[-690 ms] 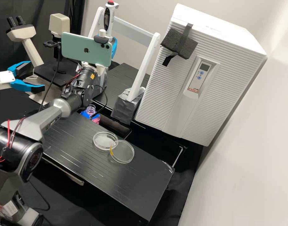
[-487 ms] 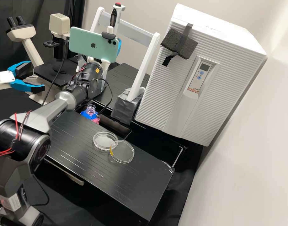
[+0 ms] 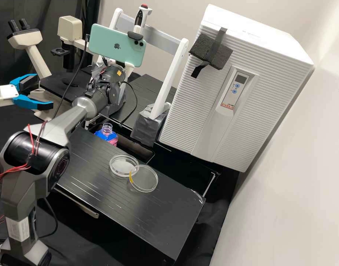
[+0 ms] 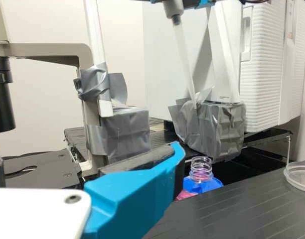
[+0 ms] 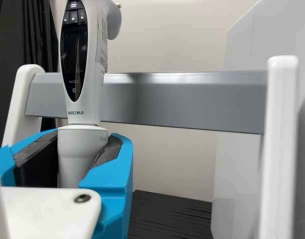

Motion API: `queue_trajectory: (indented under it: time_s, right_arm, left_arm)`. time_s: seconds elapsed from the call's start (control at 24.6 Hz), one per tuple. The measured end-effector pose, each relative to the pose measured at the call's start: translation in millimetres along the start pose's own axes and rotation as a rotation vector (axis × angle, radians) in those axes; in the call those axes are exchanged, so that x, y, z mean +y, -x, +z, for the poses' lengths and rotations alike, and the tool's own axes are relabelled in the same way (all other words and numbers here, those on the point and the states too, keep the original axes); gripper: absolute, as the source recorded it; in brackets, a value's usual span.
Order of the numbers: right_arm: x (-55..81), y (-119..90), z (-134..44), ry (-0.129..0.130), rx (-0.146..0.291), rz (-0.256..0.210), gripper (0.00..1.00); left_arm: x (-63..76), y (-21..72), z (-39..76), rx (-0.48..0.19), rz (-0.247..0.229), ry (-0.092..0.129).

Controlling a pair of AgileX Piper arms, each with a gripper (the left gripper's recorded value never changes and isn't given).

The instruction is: Use the pipette

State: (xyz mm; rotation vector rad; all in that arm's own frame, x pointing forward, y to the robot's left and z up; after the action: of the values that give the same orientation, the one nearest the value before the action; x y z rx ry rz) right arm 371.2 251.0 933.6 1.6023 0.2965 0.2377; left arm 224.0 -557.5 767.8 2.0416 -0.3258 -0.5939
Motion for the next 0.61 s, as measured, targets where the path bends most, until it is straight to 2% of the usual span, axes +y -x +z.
queue_trajectory:
  time_s: [0.16, 0.28, 0.32, 0.45, 0.61]
  right_arm:
    - [-4.2, -2.1, 3.7, -0.001, -0.027, -0.018, 0.0]
    - [-6.7, -3.3, 7.6, 0.01, -0.053, -0.032, 0.0]
    - [-7.4, -3.9, 8.8, 0.003, -0.058, -0.033, 0.0]
    - [-7.6, -3.9, 10.2, 0.006, -0.071, -0.034, 0.0]
    - [-7.6, -3.9, 11.1, -0.002, -0.081, -0.033, 0.0]
  left_arm:
    - [-0.1, 0.0, 0.3, -0.003, -0.001, -0.001]
    - [-0.1, 0.0, 0.4, -0.004, -0.001, 0.013]
    - [-0.1, 0.0, 0.5, -0.005, -0.002, 0.019]
    - [-0.6, 0.0, 1.9, -0.021, -0.007, 0.007]
    - [-0.8, 0.0, 2.3, -0.025, -0.008, 0.004]
